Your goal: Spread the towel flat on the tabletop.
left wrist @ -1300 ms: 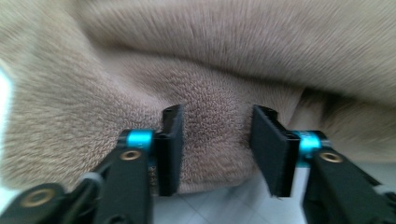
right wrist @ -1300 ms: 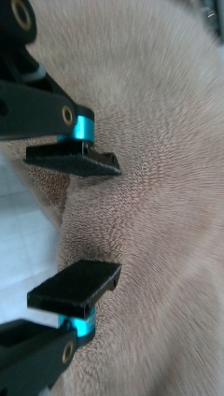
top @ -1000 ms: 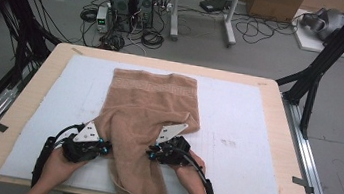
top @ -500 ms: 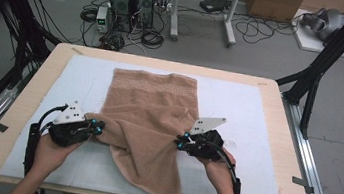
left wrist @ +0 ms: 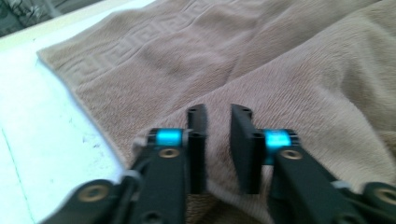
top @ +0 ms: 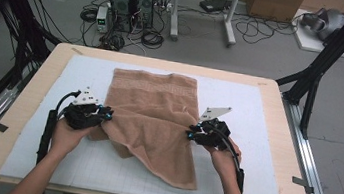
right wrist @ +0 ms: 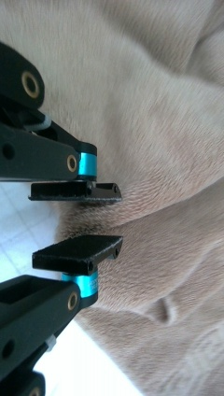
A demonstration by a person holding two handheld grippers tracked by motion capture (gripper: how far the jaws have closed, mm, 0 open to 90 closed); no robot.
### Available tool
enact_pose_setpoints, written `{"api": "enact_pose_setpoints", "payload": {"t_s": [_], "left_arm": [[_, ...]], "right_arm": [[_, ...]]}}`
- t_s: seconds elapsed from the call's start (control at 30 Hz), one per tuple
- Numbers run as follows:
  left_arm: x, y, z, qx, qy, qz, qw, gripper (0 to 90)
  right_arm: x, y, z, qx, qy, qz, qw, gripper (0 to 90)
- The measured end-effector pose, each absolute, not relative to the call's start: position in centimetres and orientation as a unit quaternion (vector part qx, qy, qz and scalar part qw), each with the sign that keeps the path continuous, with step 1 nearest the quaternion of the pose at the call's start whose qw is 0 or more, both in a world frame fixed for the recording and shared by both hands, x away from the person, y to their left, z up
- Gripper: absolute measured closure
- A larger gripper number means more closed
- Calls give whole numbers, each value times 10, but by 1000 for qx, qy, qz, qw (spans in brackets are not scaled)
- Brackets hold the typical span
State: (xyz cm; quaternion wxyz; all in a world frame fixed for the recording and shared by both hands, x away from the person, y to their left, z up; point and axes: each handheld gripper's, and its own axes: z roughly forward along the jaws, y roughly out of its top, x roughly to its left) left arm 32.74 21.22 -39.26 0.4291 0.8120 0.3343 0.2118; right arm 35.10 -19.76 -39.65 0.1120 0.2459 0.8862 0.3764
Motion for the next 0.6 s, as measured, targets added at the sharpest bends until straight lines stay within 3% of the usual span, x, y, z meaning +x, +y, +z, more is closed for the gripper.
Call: {"api": "enact_pose_setpoints", "payload": {"t_s": [0.1, 0.27, 0.43, 0.6], "left_arm": [[317, 221, -385, 811, 328, 210, 436, 653], [300, 231, -386, 811, 320, 188, 453, 618], [300, 214, -400, 831, 302, 158, 440, 561], [306, 189, -418, 858, 285, 146, 401, 575]], "right_arm": [[340, -202, -387, 241, 878, 400, 110, 620], [316, -200, -389, 209, 880, 415, 94, 566], [304, -192, -415, 198, 899, 384, 71, 512], [301, -185, -438, 196, 912, 356, 57, 520]]}}
